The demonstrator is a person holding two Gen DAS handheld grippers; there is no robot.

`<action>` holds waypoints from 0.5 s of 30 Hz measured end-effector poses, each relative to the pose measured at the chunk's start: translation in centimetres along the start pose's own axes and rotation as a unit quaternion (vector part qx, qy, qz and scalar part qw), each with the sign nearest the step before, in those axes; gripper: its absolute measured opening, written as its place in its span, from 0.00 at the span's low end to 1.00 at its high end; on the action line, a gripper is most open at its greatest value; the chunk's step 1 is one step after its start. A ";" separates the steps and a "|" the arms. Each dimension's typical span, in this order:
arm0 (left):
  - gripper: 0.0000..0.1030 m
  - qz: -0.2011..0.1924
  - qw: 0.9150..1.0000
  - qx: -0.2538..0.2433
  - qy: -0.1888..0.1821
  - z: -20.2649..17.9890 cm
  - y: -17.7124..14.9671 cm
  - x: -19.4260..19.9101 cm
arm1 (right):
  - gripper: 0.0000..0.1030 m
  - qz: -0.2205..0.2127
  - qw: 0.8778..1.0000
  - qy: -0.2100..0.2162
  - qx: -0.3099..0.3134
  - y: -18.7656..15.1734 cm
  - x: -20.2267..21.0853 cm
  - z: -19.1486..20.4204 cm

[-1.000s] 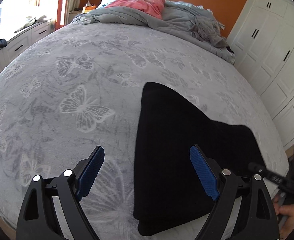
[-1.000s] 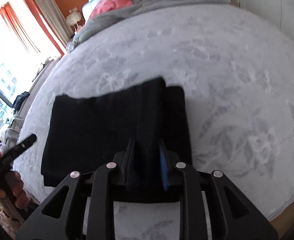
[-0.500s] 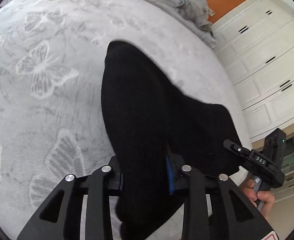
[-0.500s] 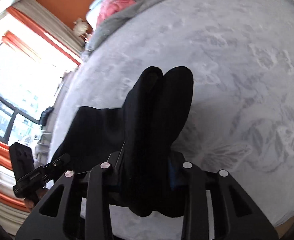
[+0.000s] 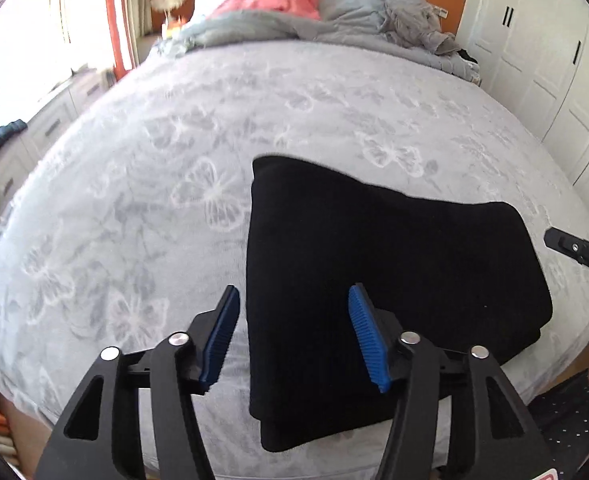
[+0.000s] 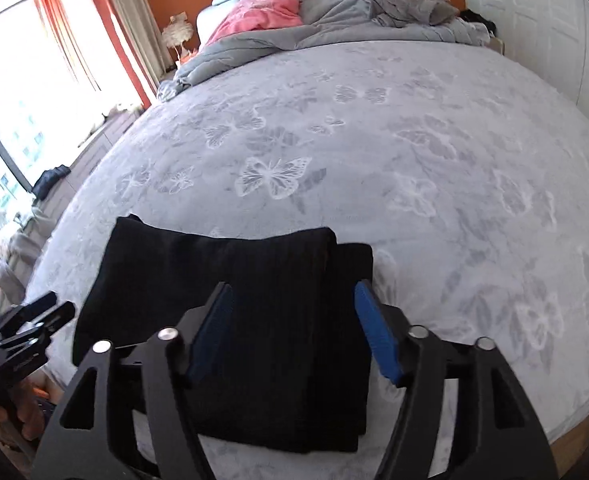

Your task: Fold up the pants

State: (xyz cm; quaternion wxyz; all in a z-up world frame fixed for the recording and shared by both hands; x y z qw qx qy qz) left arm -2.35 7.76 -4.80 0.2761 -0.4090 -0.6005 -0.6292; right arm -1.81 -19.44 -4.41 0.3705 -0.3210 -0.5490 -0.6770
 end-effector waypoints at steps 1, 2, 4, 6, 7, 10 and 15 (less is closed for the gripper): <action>0.62 -0.017 1.000 -0.015 0.010 -0.6 0.0 0.5 | 0.74 0.012 1.000 -0.009 0.008 0.4 -1.5 0.5; 0.62 -0.029 0.999 -0.028 0.020 -1.0 0.0 0.7 | 0.74 0.019 0.999 -0.026 0.010 0.7 -3.0 0.5; 0.66 -0.042 0.997 -0.049 0.043 -2.0 0.9 0.5 | 0.32 0.059 0.998 -0.031 0.011 0.7 -6.6 0.6; 0.66 -0.043 0.995 -0.058 0.065 -2.4 1.0 0.4 | 0.07 0.052 0.998 -0.031 -0.007 1.1 -6.1 0.5; 0.66 -0.037 0.995 -0.061 0.068 -2.5 1.5 0.1 | 0.07 0.029 0.999 -0.009 -0.010 1.8 -4.2 0.9; 0.66 -0.014 0.997 -0.048 0.062 -2.2 1.3 -0.7 | 0.06 -0.043 0.999 0.022 -0.009 3.3 2.0 2.1; 0.66 0.005 0.997 -0.038 0.060 -2.0 1.2 -1.6 | 0.17 0.053 0.994 -0.099 0.016 1.5 -5.7 -0.8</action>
Point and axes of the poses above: each gripper's, at about its wrist camera, not at the fingertips, and x roughly against the way its jaws point, z to its left, y to its top, the point moved 4 cm from there along -x, roughly the way its jaws point, and after that the axes turned 7 degrees about z, right-handed, at the moved point
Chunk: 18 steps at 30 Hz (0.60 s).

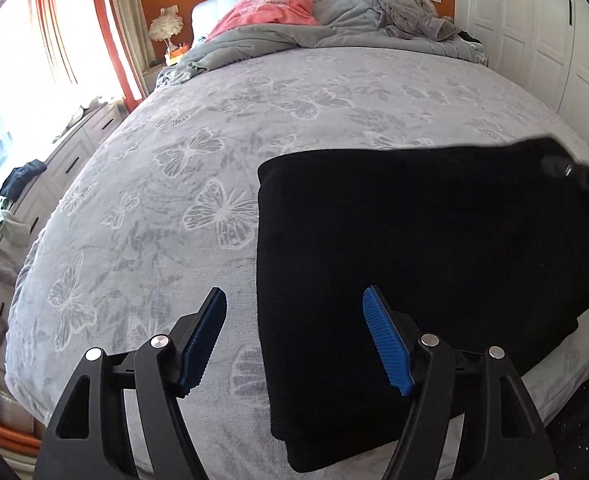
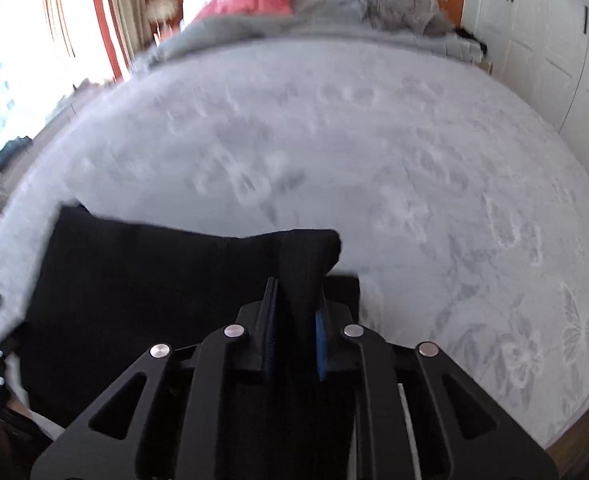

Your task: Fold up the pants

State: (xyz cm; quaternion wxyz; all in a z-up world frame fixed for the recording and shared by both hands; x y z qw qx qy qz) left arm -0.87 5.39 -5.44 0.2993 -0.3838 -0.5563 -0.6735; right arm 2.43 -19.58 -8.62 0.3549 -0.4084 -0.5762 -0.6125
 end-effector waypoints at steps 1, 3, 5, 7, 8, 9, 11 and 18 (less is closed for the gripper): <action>0.66 0.002 1.000 0.002 0.000 0.0 0.0 -0.1 | 0.19 0.006 1.000 0.016 -0.022 -0.9 -1.0 -0.9; 0.68 0.005 1.000 0.006 0.001 -0.1 -0.1 -0.2 | 0.20 -0.028 0.997 0.057 -0.049 -2.0 1.5 -1.7; 0.70 0.006 1.000 0.009 0.001 0.0 -0.3 -0.4 | 0.34 -0.055 0.992 0.087 -0.066 -3.2 4.7 -2.3; 0.71 0.010 1.000 0.011 0.006 0.1 -0.4 -0.6 | 0.49 -0.059 0.991 0.105 -0.060 -4.7 6.5 -2.3; 0.71 0.014 1.000 0.012 0.007 0.1 -0.4 -0.9 | 0.49 -0.053 0.992 0.105 -0.054 -5.5 6.7 -2.3; 0.71 0.019 1.000 0.013 0.003 0.0 -0.5 -1.0 | 0.49 -0.044 0.991 0.115 -0.054 -6.3 6.6 -2.1; 0.71 0.026 0.999 0.019 -0.008 0.0 -0.5 -1.1 | 0.49 -0.022 0.986 0.150 -0.075 -7.9 5.7 -2.0; 0.72 0.015 0.999 0.013 -0.042 -1.2 -1.2 -0.2 | 0.52 0.005 0.977 0.185 -0.108 -9.7 3.3 -1.8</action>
Point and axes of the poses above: each gripper's, at about its wrist camera, not at the fingertips, and x roughly against the way its jaws point, z to its left, y to its top, the point moved 4 cm from there along -x, roughly the way its jaws point, and after that the axes turned 7 degrees about z, right-handed, at the moved point
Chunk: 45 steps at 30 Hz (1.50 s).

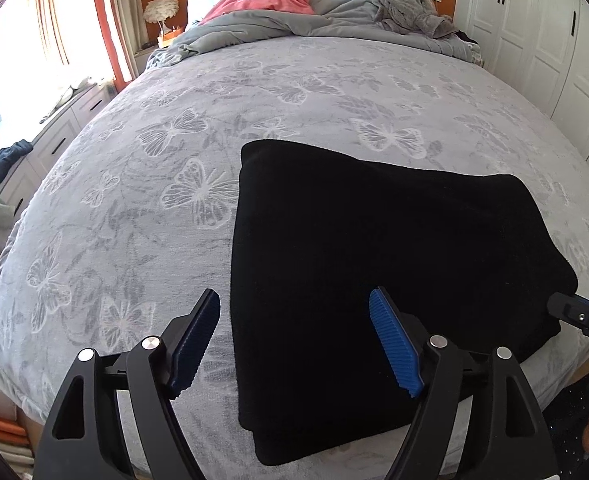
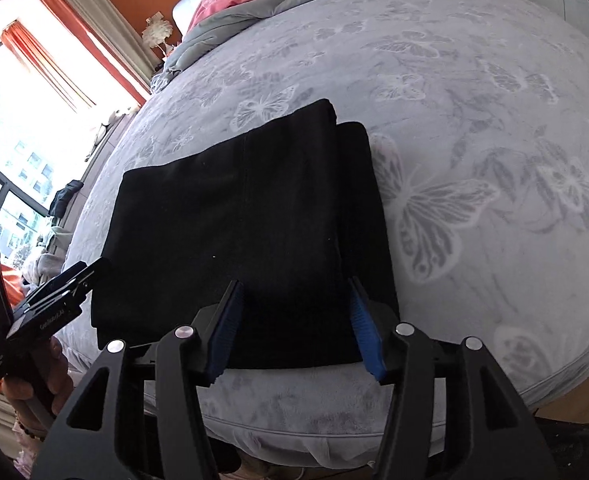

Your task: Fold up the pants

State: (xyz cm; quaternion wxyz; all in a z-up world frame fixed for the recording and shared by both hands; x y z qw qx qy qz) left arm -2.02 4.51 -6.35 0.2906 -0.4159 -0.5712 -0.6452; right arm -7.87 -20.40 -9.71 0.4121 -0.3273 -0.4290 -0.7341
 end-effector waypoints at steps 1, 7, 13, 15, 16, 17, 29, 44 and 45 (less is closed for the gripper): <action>0.72 -0.003 1.000 -0.006 -0.010 -0.2 -0.1 0.2 | 0.55 0.002 1.000 0.015 -0.009 0.3 0.0 -0.1; 0.78 -0.016 0.998 -0.030 -0.061 -1.4 -0.9 1.8 | 0.64 0.043 0.995 0.060 -0.060 0.9 -0.8 -1.5; 0.78 -0.019 0.999 -0.014 -0.041 0.7 -1.0 2.4 | 0.11 0.041 0.997 0.057 -0.043 1.9 -0.3 1.3; 0.78 -0.014 0.999 0.014 -0.043 2.3 -0.8 2.7 | 0.11 0.033 0.997 0.066 -0.012 2.9 0.7 4.1; 0.78 -0.015 0.998 0.029 -0.045 3.3 -0.6 3.0 | 0.10 0.030 0.997 0.076 0.007 3.5 1.1 6.2; 0.78 -0.017 0.998 0.045 -0.043 4.4 -0.4 3.3 | 0.10 0.028 0.995 0.087 0.026 4.0 1.4 8.5; 0.78 -0.080 0.941 0.307 0.115 24.8 -2.6 9.0 | 0.10 0.096 0.950 0.136 0.264 1.1 -6.4 37.9; 0.82 -0.059 0.987 0.123 -0.090 10.6 -1.0 7.7 | 0.20 -0.036 0.991 -0.073 0.108 2.7 6.2 7.3; 0.82 -0.041 0.989 0.098 -0.103 8.4 -0.9 6.8 | 0.24 0.000 0.990 -0.115 0.080 2.1 4.4 3.2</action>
Point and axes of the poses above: each gripper's, at about its wrist camera, not at the fingertips, and x roughly against the way its jaws point, z to its left, y to its top, the point moved 4 cm from there along -x, roughly the way its jaws point, and after that the axes turned 7 degrees about z, right-handed, at the moved point
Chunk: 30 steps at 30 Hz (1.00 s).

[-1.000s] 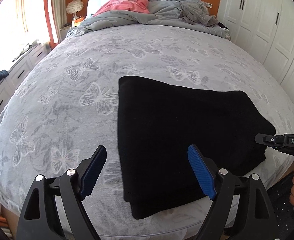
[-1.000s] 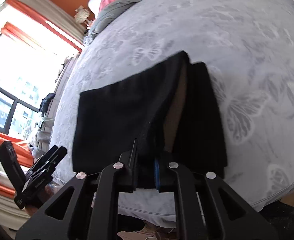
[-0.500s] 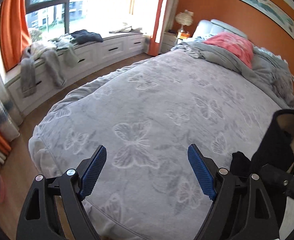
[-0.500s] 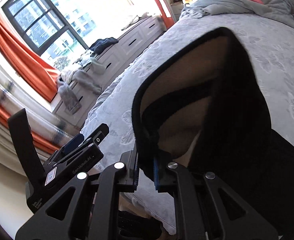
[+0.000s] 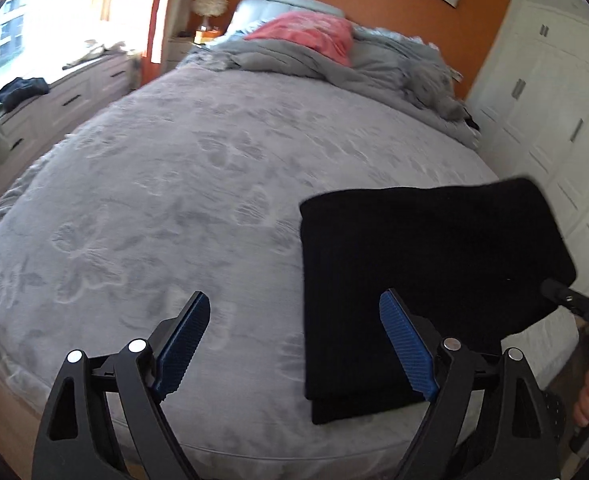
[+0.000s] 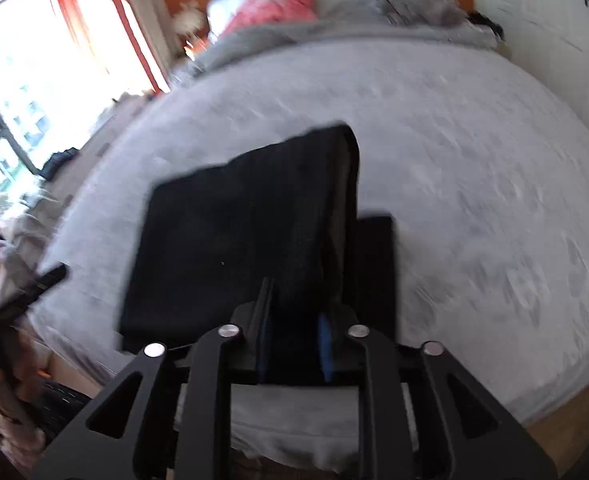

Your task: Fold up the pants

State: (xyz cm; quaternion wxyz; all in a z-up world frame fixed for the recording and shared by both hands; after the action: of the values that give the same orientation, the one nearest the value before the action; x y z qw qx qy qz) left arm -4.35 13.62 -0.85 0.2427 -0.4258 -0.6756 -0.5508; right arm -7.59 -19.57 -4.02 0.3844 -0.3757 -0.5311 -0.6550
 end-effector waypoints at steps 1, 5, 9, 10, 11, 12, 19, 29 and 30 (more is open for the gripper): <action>0.82 0.021 1.000 -0.020 -0.010 -1.7 -0.5 -1.3 | 0.24 0.025 0.998 -0.030 -0.043 -1.1 -1.4 -2.7; 0.82 0.073 0.995 -0.072 -0.020 -6.8 -2.4 -5.4 | 0.40 -0.044 0.990 0.042 -0.130 -2.4 1.5 -7.4; 0.82 0.086 0.993 -0.080 -0.010 -8.8 -2.8 -7.8 | 0.59 -0.034 0.997 0.027 -0.061 -0.4 0.0 -5.2; 0.82 0.090 0.993 -0.077 -0.005 -8.8 -2.7 -8.4 | 0.60 -0.027 0.998 0.037 -0.053 -0.2 -0.7 -5.2; 0.82 0.092 0.993 -0.072 0.000 -9.0 -2.6 -8.9 | 0.60 -0.024 0.998 0.041 -0.052 -0.2 -1.5 -5.0; 0.82 0.092 0.993 -0.067 0.003 -8.8 -2.5 -9.2 | 0.60 -0.018 0.998 0.044 -0.050 -0.7 -2.3 -4.2; 0.82 0.079 0.994 -0.066 0.045 -8.0 -1.7 -9.9 | 0.13 -0.046 0.997 0.065 -0.009 2.2 -3.3 -0.1; 0.82 0.102 0.989 -0.054 0.097 -5.4 -1.7 -11.0 | 0.00 0.026 0.998 0.031 0.052 6.9 -11.3 5.9; 0.82 0.102 0.989 -0.052 0.096 -5.3 -1.8 -10.9 | 0.00 0.014 0.998 0.032 0.042 6.9 -10.0 5.8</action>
State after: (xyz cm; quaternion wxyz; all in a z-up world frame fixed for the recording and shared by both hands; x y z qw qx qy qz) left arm -0.90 5.20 -9.04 0.3388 -0.4502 -0.5726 -0.5956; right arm 3.37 -13.81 -9.33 0.4262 -0.3454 -0.5402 -0.6382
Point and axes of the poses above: each gripper's, at about its wrist camera, not at the fingertips, and x roughly against the way its jaws point, z to its left, y to its top, the point moved 4 cm from there along -x, roughly the way its jaws point, and after that the axes turned 7 degrees about z, right-handed, at the moved point
